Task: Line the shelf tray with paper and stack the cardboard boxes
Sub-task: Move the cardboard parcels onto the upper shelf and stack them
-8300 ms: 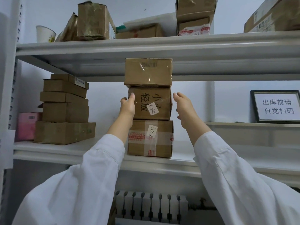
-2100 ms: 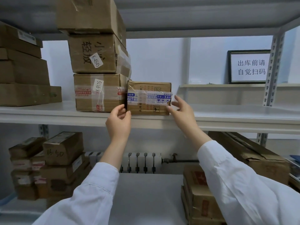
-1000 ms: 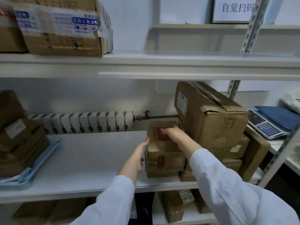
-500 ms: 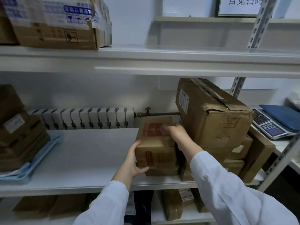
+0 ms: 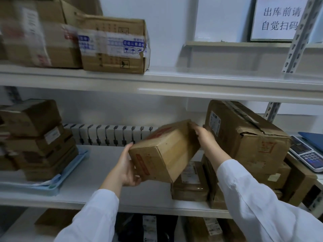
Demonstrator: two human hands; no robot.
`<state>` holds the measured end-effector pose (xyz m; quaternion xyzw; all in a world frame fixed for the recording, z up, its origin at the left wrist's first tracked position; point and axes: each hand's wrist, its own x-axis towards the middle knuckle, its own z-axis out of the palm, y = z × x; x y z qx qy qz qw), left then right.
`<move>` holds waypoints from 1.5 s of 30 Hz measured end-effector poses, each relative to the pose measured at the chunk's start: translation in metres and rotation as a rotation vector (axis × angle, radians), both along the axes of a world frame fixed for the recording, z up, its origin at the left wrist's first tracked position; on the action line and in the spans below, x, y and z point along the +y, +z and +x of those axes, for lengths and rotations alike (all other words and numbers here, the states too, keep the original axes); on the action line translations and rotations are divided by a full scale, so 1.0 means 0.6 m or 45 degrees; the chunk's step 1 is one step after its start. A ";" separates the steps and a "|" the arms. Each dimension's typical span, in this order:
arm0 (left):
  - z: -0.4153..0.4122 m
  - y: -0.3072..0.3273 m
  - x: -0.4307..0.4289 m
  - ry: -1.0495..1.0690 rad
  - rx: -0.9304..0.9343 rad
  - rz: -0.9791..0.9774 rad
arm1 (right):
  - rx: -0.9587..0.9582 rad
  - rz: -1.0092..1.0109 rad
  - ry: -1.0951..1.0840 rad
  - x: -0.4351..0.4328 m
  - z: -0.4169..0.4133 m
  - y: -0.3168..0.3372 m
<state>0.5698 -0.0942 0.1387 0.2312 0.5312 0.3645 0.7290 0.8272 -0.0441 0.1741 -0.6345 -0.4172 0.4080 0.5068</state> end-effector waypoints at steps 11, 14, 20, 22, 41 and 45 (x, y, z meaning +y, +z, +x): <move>-0.086 0.060 -0.027 -0.288 0.244 0.391 | -0.400 0.161 0.076 -0.108 -0.070 0.114; -0.115 0.077 -0.040 -0.380 0.249 0.461 | -0.516 0.164 0.123 -0.126 -0.079 0.136; -0.150 0.106 -0.081 -0.132 -0.189 0.604 | -0.595 0.098 0.302 -0.167 -0.109 0.192; -0.160 0.110 -0.087 -0.062 -0.230 0.602 | -0.608 0.144 0.329 -0.180 -0.119 0.210; -0.222 0.329 -0.134 0.121 -0.439 1.316 | -0.411 1.054 0.068 -0.288 -0.213 0.429; -0.220 0.375 -0.149 0.027 -0.493 1.517 | -0.187 1.173 0.139 -0.292 -0.218 0.460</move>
